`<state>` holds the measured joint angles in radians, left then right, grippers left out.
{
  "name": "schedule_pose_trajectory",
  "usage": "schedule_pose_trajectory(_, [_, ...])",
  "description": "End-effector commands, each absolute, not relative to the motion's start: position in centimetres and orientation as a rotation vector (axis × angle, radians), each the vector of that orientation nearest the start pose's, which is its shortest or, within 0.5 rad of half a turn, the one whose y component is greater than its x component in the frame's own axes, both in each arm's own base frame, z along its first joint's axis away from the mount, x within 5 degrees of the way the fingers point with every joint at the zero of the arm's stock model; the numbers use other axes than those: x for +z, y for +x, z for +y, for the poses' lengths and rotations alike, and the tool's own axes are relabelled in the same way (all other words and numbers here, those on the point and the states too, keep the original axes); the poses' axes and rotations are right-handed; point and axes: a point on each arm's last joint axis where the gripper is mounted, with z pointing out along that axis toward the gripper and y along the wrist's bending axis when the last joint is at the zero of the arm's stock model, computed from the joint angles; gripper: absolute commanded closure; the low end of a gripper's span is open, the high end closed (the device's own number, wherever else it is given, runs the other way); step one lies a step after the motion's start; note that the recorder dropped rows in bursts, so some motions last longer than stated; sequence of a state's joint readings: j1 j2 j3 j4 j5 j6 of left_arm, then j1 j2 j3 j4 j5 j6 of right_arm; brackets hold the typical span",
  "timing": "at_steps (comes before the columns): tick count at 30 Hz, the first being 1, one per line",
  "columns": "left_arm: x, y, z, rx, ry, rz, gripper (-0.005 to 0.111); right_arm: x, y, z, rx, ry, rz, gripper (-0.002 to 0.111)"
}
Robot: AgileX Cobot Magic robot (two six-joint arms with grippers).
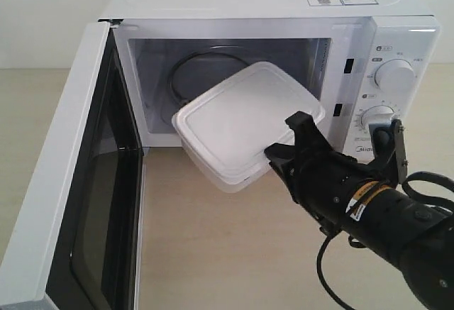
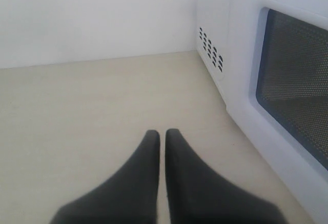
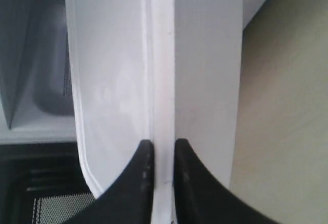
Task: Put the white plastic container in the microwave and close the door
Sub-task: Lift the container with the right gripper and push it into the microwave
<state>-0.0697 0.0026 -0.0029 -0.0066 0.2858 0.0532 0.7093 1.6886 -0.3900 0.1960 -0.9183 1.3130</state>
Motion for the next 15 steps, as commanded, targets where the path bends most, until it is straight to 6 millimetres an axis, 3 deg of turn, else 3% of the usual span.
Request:
schedule_pose_trajectory(1, [18.8,5.5,-0.4,-0.027,0.095,1.759,0.102,15.6,22.0,16.9,1.264,0.891,1.861,0.109])
schedule_pose_trajectory(15, [18.8,5.5,-0.4,-0.027,0.095,1.759,0.102,18.6,26.1,19.7,1.177,0.929,1.835,0.109])
